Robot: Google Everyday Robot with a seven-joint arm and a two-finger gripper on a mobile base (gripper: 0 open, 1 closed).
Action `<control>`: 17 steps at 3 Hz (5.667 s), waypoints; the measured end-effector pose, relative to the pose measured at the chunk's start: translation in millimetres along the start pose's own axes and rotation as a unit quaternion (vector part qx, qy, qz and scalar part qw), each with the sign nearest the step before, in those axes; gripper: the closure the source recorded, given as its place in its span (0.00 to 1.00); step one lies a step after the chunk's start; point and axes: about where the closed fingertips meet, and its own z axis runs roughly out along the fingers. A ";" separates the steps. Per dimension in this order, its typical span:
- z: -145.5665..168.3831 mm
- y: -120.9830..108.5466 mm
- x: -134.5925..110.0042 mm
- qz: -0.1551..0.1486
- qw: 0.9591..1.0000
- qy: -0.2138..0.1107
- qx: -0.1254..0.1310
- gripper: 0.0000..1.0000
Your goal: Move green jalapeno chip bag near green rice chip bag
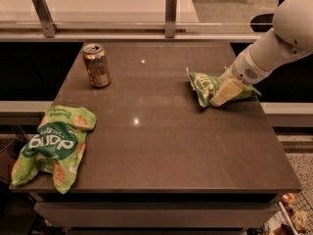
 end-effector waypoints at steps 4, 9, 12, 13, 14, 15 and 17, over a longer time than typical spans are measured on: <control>-34.4 15.3 -10.7 -0.001 1.000 0.012 0.007 1.00; -50.4 163.0 -103.8 -0.035 0.996 -0.070 -0.031 1.00; -32.6 252.3 -123.5 0.045 0.993 -0.093 -0.047 1.00; -28.9 274.5 -128.1 0.061 0.993 -0.089 -0.054 1.00; -29.0 276.1 -128.8 0.061 0.993 -0.089 -0.055 0.84; -29.4 277.1 -129.7 0.060 0.993 -0.089 -0.054 0.60; -30.2 279.1 -131.6 0.057 0.993 -0.089 -0.054 0.14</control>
Offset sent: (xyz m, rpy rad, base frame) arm 0.0000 0.0000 0.0042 0.0000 0.0001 0.0001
